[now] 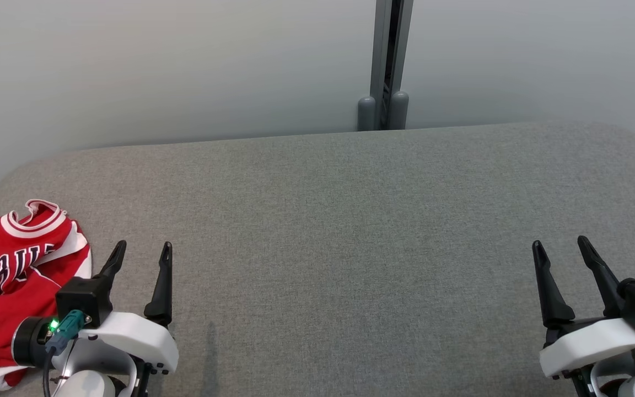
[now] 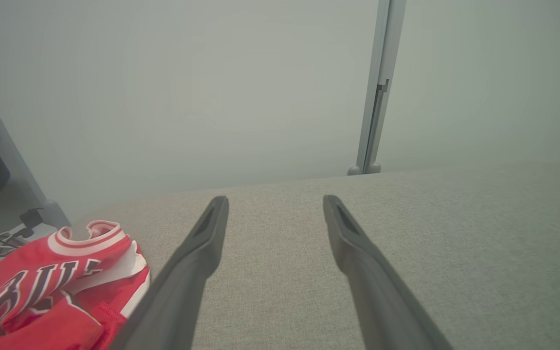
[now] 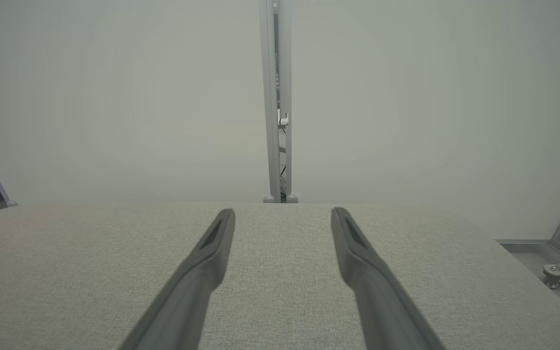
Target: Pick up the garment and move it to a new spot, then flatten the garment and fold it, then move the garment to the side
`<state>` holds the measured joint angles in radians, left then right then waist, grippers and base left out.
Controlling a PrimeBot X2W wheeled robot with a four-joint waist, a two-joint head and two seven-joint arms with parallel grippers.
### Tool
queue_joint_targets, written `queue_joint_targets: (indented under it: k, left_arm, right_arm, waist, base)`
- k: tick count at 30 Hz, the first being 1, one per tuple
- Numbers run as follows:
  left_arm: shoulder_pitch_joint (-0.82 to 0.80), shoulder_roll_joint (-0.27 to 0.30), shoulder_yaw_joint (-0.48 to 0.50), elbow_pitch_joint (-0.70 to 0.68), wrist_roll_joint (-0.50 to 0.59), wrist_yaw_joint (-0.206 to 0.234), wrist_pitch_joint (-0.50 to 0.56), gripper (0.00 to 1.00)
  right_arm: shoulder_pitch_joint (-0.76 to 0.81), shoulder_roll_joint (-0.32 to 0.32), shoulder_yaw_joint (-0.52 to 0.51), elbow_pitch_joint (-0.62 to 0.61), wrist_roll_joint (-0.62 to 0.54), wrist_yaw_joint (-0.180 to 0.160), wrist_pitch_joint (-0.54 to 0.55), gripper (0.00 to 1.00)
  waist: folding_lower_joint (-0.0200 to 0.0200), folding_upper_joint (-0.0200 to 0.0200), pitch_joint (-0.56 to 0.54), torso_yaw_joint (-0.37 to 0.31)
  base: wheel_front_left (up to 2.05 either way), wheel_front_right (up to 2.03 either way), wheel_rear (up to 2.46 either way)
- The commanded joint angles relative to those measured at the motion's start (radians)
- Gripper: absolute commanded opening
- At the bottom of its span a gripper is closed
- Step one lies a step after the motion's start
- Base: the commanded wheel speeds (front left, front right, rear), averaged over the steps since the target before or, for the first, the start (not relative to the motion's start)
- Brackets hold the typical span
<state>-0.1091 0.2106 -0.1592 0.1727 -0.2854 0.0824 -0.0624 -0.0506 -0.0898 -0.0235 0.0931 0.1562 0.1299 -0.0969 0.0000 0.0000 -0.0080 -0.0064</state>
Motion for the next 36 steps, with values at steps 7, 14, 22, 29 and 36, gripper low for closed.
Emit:
queue_joint_targets:
  k: [7,14,22,29,36]
  left_arm:
    - [-0.014,0.006,-0.001,0.001,-0.009,0.013,0.0,1.0]
    - [-0.015,0.005,-0.005,0.001,-0.018,0.015,-0.007,1.0]
    - [-0.032,-0.006,-0.006,0.002,-0.027,0.019,-0.027,1.0]
    - [-0.052,-0.01,0.002,0.01,-0.039,0.027,-0.043,1.0]
    - [-0.064,-0.006,0.032,0.011,-0.058,0.041,-0.071,1.0]
  right_arm:
    - [0.008,0.002,-0.007,0.004,0.004,0.001,0.0,1.0]
    - [0.012,0.002,-0.014,0.0,-0.001,0.001,0.0,1.0]
    - [0.011,0.0,0.001,-0.024,0.001,0.001,0.009,1.0]
    - [0.008,0.001,0.011,-0.044,0.008,0.001,0.017,1.0]
    - [-0.008,0.005,0.022,-0.051,0.012,0.001,0.022,1.0]
  waist:
    - [0.0,0.0,-0.001,0.001]
    - [0.0,0.0,-0.002,0.008]
    - [0.0,0.0,0.003,0.079]
    - [0.0,0.0,0.017,0.204]
    - [0.0,0.0,0.031,0.316]
  base:
    - [0.0,0.0,0.0]
    - [0.0,0.0,0.0]
    - [0.0,0.0,0.0]
    - [0.0,0.0,0.0]
    - [0.0,0.0,0.0]
